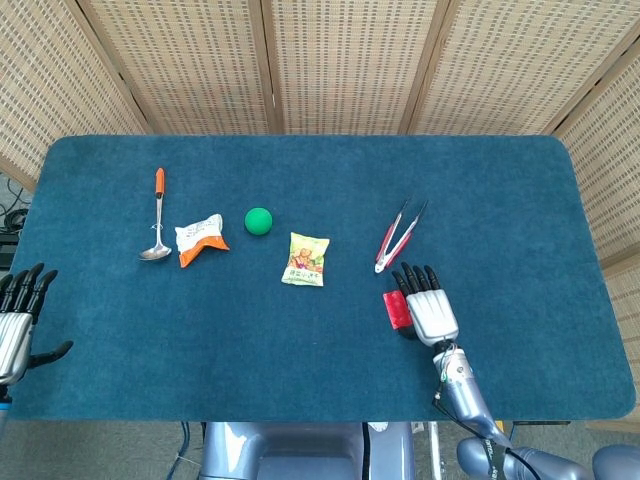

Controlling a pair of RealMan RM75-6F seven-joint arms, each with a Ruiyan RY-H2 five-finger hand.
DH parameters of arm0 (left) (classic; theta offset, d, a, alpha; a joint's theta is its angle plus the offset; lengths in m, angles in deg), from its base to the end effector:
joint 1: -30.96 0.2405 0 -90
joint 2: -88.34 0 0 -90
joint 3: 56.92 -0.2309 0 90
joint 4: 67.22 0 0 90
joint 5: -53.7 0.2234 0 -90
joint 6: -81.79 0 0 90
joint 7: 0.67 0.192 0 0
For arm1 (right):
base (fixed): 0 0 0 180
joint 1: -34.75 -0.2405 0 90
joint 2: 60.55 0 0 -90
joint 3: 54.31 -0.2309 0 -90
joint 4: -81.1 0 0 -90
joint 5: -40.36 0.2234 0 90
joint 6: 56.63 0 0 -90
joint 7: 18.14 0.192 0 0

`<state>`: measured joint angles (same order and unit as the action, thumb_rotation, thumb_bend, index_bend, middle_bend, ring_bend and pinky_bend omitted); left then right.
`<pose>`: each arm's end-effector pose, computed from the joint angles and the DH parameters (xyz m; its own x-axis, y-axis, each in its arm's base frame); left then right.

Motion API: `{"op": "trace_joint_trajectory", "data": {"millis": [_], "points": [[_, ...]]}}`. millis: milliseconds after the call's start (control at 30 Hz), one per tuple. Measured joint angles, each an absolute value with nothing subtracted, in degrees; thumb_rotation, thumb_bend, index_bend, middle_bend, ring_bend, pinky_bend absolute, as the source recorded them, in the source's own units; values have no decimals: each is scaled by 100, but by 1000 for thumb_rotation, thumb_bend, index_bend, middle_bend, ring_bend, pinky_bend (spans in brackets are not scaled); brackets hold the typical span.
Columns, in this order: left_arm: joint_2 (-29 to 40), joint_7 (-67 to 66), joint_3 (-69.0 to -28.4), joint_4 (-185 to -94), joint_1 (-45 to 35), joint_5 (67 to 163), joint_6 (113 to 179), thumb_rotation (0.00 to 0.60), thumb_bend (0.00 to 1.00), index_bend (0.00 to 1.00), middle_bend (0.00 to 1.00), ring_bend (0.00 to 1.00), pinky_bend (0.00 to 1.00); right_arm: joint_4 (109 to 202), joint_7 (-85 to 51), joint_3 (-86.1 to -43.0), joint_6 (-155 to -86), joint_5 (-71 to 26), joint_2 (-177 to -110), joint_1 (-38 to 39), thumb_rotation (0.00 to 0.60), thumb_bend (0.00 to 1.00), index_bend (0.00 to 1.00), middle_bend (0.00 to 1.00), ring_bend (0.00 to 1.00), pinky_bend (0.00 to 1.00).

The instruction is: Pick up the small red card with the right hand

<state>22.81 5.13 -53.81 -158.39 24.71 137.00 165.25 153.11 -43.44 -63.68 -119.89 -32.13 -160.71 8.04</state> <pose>-0.2992 0.2365 0.1294 0.4780 0.0185 0.8781 0.8781 0.0133 -0.4783 -0.1982 -0.3312 -0.0702 0.5181 -0.1859 0.8349 -0.8508 -0.2122 0.4807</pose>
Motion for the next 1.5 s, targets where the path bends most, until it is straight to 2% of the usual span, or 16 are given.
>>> {"op": "trace_joint_trajectory", "data": {"millis": [467, 700, 967, 1167, 1267, 1500], "points": [[2269, 502, -5417, -15853, 2454, 13764, 16507, 600, 54, 0, 0, 0, 0, 15012, -4171, -6495, -11912, -3094, -16219, 615, 600, 260, 77, 0, 0, 0], [2279, 476, -5415, -15857, 2450, 13762, 16503, 600, 54, 0, 0, 0, 0, 14959, -4223, -6510, -11849, -3016, -16283, 525, 600, 260, 229, 0, 0, 0], [2287, 439, -5419, -15846, 2444, 13770, 16493, 600, 55, 0, 0, 0, 0, 14883, -4260, -6497, -11850, -2951, -16330, 493, 600, 260, 269, 0, 0, 0], [2285, 428, -5422, -15846, 2440, 13780, 16493, 600, 55, 0, 0, 0, 0, 14863, -4254, -6482, -11882, -2936, -16337, 483, 600, 260, 458, 2, 0, 0], [2283, 432, -5429, -15848, 2433, 13790, 16484, 600, 56, 0, 0, 0, 0, 14840, -4273, -6459, -11886, -2917, -16339, 492, 600, 260, 516, 31, 0, 1], [2283, 426, -5429, -15859, 2423, 13777, 16461, 600, 57, 0, 0, 0, 0, 14823, -4316, -6452, -11856, -2846, -16330, 484, 600, 311, 564, 70, 0, 4]]}}
